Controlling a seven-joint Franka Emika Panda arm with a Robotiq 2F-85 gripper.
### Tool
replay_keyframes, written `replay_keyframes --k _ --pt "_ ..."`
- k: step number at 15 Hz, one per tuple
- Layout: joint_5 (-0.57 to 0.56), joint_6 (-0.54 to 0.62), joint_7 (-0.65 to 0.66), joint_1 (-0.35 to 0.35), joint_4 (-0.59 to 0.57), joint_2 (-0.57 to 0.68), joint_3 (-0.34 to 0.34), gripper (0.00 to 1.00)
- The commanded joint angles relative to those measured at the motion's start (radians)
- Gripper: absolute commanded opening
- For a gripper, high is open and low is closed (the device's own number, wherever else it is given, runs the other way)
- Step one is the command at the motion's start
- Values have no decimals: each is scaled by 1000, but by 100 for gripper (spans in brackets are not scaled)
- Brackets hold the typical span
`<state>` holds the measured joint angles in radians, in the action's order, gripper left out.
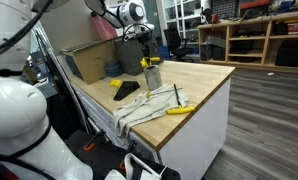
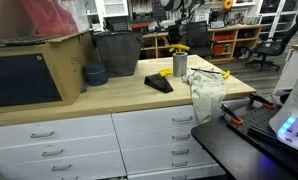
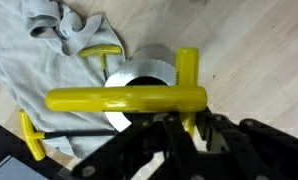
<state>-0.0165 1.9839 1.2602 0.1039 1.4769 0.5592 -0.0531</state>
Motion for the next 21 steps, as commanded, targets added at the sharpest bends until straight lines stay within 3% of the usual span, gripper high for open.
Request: replay_keyframes --k 1,15,21 --pt "-25 0 11 11 23 -90 -19 6" --pt "-68 30 0 12 52 -138 -12 6" --pt "-76 21 112 11 29 -189 -37 6"
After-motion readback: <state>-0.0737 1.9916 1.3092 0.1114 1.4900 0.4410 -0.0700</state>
